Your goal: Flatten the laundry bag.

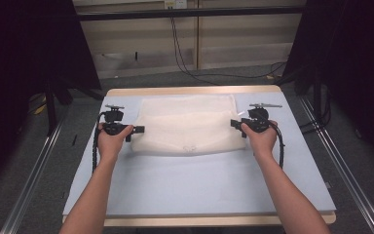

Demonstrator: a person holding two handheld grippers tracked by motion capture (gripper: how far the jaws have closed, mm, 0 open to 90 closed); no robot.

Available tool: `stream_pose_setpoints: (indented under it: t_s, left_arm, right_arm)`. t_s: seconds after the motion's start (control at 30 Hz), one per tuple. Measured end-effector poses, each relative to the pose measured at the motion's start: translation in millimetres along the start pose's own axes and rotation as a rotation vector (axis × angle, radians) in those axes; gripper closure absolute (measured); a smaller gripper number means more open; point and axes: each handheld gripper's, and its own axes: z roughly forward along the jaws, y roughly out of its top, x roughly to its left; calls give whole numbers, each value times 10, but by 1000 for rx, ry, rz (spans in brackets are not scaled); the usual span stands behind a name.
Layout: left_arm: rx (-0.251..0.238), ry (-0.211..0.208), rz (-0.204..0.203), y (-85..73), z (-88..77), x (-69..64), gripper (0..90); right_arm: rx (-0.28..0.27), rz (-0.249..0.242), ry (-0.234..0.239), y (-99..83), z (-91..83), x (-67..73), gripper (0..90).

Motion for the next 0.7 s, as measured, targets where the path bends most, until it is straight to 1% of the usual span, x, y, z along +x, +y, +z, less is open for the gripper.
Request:
stream_pose_setpoints:
  t_s: [0.03, 0.07, 0.1, 0.13, 0.17, 0.2, 0.23, 0.27, 0.3, 0.33, 0.37, 0.4, 0.47, 0.5, 0.53, 0.57, 0.6, 0.63, 0.67, 0.7]
  left_arm:
    - [-1, 5, -4, -2, 20, 4, 390]
    - [-1, 5, -4, -2, 20, 4, 427]
    - [-6, -9, -22, -6, 48, 15, 455]
    - [-2, -12, -20, -6, 56, 9, 505]
    - [-19, -11, -26, -6, 56, -4, 549]
    - [-27, -3, -11, 0, 36, 2, 591]
    - [-27, -3, -11, 0, 36, 2, 669]
    - [-52, -28, -23, 7, 12, -10, 725]
    - [-52, -28, -23, 7, 12, -10, 762]
    - [-60, -25, -12, 14, -27, -21, 776]
    - [-60, -25, -12, 14, -27, -21, 788]
    - [-71, -30, 0, 12, -61, -43, 796]
    - [-76, -45, 10, 4, -98, -69, 806]
    - [-76, -45, 10, 4, -98, -69, 812]
    - [-80, -49, 31, -1, -148, -94, 814]
    - [-92, -54, 33, -3, -171, -111, 815]
    - [-97, -56, 42, -3, -197, -121, 816]
    - [-97, -56, 42, -3, -197, -121, 817]
    - [-111, -67, 61, -1, -247, -147, 818]
    - [-116, -72, 66, -3, -273, -158, 819]
  right_arm:
    - [5, 7, -3, 2, 21, -13, 505]
    - [5, 7, -3, 2, 21, -13, 505]
    - [13, 39, 8, -9, 54, -37, 552]
    - [10, 50, 14, -18, 57, -51, 614]
    - [1, 51, 12, -27, 56, -61, 666]
    - [-9, 50, 12, -34, 50, -75, 696]
    - [-19, 51, 22, -43, 42, -96, 762]
    - [-26, 57, 26, -51, 27, -112, 826]
    - [-41, 55, 36, -58, 11, -132, 863]
    - [-54, 71, 51, -63, -12, -144, 888]
    - [-64, 76, 66, -69, -31, -163, 895]
    - [-61, 74, 77, -77, -50, -174, 900]
    - [-47, 48, 91, -96, -91, -190, 900]
    - [-47, 48, 91, -96, -91, -190, 900]
    - [-44, 39, 110, -117, -145, -201, 900]
    - [-41, 26, 109, -123, -176, -204, 900]
    - [-51, 10, 113, -127, -209, -209, 900]
    - [-51, 10, 113, -127, -209, -209, 900]
    - [-61, -6, 124, -128, -285, -212, 900]
    - [-68, -12, 124, -126, -323, -205, 900]
